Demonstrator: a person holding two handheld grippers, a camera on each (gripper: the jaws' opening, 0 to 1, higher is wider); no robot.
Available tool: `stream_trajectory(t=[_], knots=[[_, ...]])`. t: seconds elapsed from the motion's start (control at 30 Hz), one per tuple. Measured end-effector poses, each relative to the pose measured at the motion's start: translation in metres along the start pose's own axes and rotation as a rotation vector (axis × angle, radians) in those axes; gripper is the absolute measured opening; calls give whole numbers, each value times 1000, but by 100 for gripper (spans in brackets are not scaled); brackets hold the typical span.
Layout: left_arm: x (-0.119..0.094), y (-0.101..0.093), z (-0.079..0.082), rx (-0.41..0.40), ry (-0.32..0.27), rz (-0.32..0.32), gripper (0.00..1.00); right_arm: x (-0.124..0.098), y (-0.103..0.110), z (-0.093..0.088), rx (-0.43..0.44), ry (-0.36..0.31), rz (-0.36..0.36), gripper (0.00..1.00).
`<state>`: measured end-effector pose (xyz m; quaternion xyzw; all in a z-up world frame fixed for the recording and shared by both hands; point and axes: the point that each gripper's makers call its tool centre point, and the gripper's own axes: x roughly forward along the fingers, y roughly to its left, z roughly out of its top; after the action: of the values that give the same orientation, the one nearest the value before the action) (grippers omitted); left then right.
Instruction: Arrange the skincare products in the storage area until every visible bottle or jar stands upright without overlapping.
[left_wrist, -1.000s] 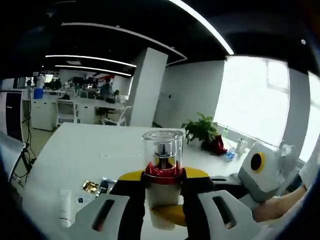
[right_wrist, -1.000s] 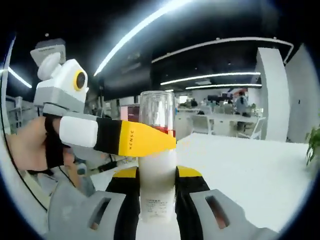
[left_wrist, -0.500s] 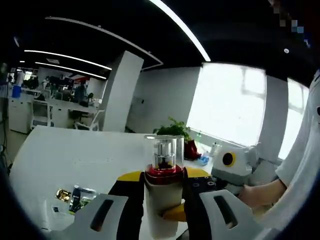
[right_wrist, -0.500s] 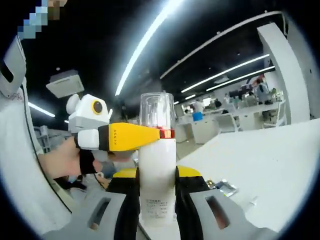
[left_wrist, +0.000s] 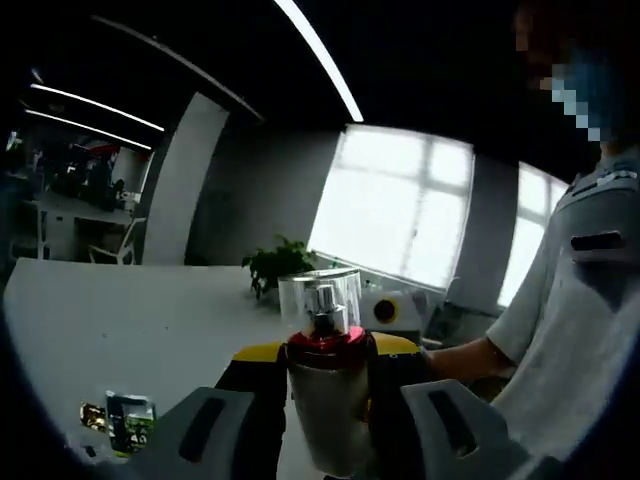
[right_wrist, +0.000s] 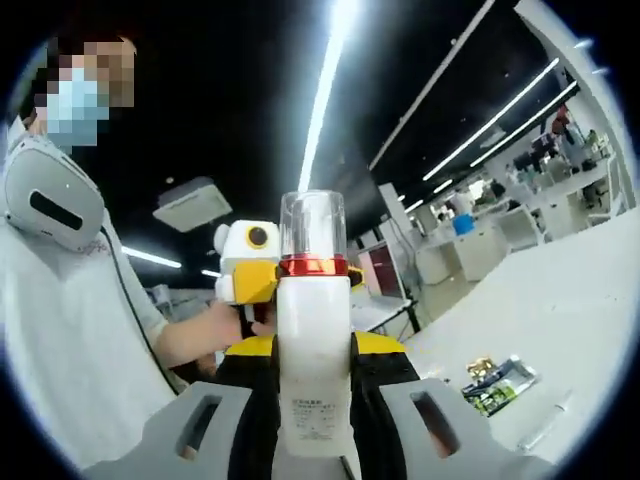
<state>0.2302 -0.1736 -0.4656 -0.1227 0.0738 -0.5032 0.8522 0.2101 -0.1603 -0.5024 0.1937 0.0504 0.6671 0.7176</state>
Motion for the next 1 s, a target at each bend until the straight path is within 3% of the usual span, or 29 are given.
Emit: stream_trajectory(t=[0.3,0.57,0.83,1.0], knots=[[-3,-11,12,-8,-13,-191,27,9,17,13,102,-84,121,24],[-5,-17,6,0,34,-234,28,9,23,14,142,-103,165,24],[-2,-7,1,-61,73,-141,25,8,16,13,136,-78,155,25],[0,-2,4,-76,62,-77,24,5,9,19,123,-72,118,26]])
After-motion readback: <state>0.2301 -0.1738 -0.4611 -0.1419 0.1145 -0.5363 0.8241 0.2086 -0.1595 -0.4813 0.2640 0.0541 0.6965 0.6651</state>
